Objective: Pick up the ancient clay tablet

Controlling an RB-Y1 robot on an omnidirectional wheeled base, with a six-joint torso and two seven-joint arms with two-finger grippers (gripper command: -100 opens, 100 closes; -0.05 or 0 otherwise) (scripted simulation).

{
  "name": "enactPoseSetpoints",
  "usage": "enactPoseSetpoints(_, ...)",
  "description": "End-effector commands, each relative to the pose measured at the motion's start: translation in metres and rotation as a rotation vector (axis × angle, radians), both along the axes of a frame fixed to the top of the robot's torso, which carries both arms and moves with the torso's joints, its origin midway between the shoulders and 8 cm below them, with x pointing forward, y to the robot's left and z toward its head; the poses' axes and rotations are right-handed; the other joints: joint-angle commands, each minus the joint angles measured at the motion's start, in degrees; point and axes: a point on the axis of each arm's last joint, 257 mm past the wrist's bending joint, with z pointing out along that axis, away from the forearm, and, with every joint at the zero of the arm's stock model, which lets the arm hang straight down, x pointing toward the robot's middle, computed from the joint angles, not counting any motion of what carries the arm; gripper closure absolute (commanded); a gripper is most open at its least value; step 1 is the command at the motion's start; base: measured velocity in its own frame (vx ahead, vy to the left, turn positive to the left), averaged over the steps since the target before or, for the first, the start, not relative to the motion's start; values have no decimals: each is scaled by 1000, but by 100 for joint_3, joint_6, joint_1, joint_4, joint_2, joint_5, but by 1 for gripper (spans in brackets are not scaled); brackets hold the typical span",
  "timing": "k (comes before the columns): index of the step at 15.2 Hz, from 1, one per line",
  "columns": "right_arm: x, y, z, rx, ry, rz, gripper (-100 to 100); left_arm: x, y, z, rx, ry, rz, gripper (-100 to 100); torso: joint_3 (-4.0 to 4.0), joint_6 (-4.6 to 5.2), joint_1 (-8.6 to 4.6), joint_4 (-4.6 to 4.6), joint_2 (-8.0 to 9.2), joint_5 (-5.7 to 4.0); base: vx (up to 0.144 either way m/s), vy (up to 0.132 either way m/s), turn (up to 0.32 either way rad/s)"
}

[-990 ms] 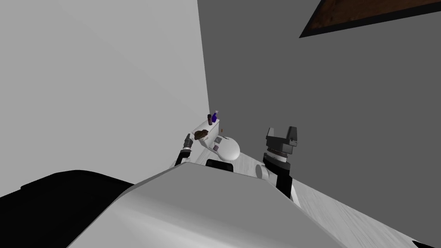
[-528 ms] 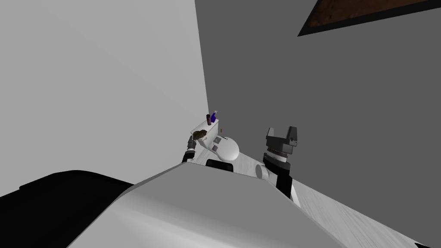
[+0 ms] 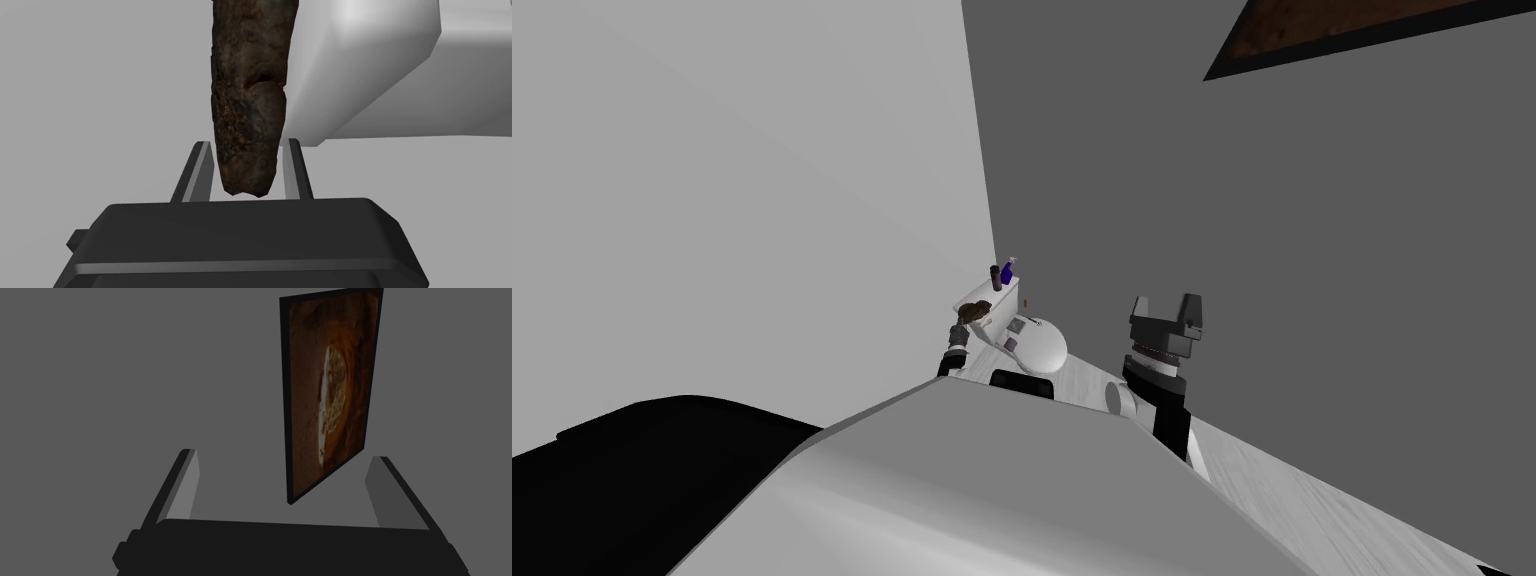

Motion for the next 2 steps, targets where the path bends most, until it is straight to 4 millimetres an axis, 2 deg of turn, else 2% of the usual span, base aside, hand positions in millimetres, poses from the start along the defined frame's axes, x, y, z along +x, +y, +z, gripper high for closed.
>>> enactPoseSetpoints(1, 0, 0, 0, 0, 0, 0, 0, 4, 3, 7, -2, -5, 1, 100, 0, 0, 0, 0, 0, 0, 58, 39, -2)
enactPoseSetpoints(2, 0, 0, 0, 0, 0, 0, 0, 1, 1, 2, -1, 0, 1, 100, -4, 1, 10, 3, -13, -3, 56, 39, -6)
